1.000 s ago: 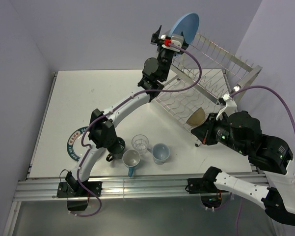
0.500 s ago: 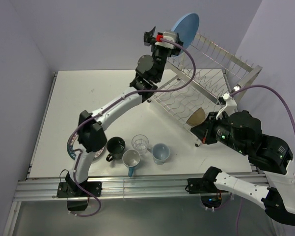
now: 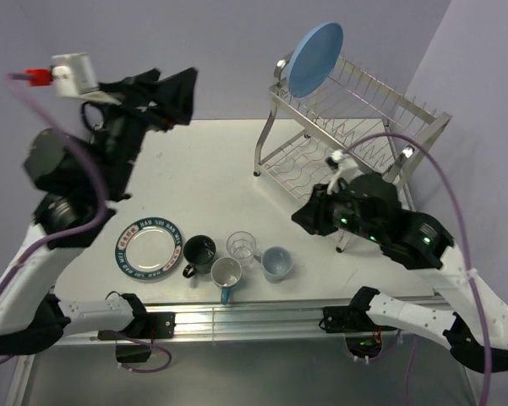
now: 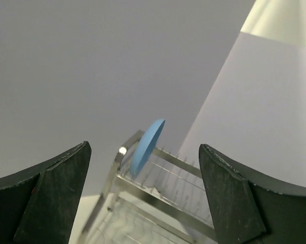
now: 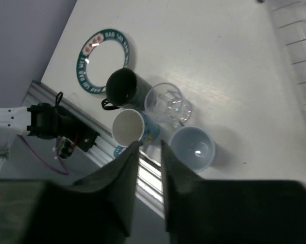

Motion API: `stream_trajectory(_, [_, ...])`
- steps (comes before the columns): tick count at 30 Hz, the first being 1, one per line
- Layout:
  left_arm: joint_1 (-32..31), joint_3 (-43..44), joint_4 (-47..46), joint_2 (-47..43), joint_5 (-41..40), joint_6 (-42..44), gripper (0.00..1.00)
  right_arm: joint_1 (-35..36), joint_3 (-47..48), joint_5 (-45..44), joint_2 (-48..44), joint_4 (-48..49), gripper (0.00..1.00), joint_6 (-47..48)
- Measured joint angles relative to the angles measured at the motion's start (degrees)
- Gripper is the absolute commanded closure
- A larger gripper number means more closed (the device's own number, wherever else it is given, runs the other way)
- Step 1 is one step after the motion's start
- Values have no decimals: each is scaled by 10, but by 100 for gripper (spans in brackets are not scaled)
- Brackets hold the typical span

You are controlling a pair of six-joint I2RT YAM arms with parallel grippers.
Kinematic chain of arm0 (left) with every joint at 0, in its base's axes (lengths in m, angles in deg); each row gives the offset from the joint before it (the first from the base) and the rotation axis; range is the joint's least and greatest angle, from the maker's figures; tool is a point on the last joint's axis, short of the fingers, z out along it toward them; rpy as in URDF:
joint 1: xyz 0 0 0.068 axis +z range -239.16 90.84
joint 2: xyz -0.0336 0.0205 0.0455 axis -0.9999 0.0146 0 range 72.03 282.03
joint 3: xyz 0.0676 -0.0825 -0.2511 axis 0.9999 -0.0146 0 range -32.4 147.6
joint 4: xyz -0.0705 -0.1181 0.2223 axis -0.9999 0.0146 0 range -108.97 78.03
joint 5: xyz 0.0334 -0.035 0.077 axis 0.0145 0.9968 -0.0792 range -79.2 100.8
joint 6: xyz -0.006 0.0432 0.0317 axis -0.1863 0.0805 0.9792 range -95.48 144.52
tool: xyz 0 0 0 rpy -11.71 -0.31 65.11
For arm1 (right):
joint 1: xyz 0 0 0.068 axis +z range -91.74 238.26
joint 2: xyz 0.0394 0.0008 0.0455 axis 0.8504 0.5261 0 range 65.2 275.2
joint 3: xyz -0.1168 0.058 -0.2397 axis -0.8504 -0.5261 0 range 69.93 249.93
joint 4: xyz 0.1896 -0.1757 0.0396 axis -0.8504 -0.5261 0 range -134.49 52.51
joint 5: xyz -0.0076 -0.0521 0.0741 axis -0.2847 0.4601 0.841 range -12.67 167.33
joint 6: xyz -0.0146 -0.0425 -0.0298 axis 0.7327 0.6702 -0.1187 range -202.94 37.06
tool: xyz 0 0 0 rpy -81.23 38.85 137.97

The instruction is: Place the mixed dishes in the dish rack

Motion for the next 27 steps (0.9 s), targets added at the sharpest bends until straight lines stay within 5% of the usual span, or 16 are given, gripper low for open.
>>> stream_trajectory(5, [1, 5, 229, -86, -59, -139, 9, 0, -19, 68, 92, 66, 45, 18])
stream_trajectory(14, [2, -102, 544, -117, -71, -325, 13, 0, 10, 97, 245, 84, 43, 17])
stream_trajectory(27, [19, -216, 538, -101, 130, -334, 12, 0, -142, 69, 160, 38, 43, -48])
